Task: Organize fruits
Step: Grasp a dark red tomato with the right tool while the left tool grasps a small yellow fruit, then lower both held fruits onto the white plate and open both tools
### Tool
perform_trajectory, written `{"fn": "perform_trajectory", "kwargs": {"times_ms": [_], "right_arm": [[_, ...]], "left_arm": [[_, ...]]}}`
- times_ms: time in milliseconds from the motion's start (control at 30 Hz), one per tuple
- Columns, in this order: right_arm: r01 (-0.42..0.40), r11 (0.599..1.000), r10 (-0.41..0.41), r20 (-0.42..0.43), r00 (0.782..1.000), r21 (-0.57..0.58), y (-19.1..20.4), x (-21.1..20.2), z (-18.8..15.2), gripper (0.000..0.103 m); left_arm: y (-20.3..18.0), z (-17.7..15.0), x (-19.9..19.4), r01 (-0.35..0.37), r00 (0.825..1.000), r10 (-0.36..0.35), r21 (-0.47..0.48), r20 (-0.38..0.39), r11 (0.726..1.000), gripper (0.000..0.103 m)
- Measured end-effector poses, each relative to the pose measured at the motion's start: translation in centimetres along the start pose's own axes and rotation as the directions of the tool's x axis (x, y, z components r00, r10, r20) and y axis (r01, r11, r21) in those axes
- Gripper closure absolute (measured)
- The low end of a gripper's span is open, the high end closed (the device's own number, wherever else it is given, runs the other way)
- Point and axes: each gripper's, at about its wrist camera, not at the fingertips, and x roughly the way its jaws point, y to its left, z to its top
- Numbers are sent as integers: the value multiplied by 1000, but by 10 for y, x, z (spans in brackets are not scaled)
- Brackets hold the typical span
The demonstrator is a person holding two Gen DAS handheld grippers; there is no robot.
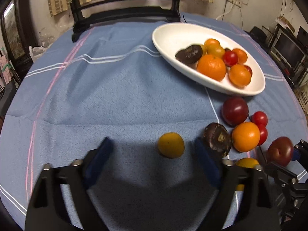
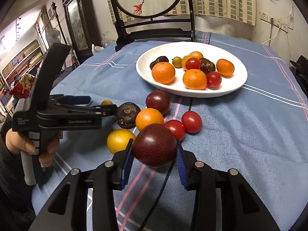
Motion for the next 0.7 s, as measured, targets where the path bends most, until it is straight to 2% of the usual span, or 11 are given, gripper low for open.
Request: {"fn": "perform_trajectory", "kwargs": {"times_ms": [100,167,200,233,267,333,433,600,700], "right_arm": [[4,1000,-4,3,1000,12,-3,0,1,62],[6,1000,-6,1,1000,16,-4,1,0,62],[6,1000,-6,-1,1000,18,-4,1,-1,62],[8,1000,-7,-3,1000,18,-4,2,-1,62],[8,1000,-8,-4,1000,21,-5,2,-1,62],[10,1000,-10,1,1000,25,-6,2,-1,62],[15,999,-15,12,1000,32,-8,1,-1,62],[31,998,-34,58,998,55,-14,-4,2,62],[31,996,-38,85,996,78,-20,-10,4,62]], "left_arm": [[-5,0,4,-33,999,33,29,7,999,32],[-8,0,3,-24,999,22,43,28,999,44],[-10,-1,2,-20,999,18,54,35,998,53],[-13,-2,1,4,999,-6,68,36,998,69],[-15,-3,-1,7,999,-10,78,37,997,77],[-22,-4,-6,-13,1000,10,105,24,994,77],[-32,1,-23,30,998,-37,151,44,988,77],[-34,16,-52,87,990,-100,131,98,988,77],[-39,20,-63,89,986,-107,138,131,986,77]]}}
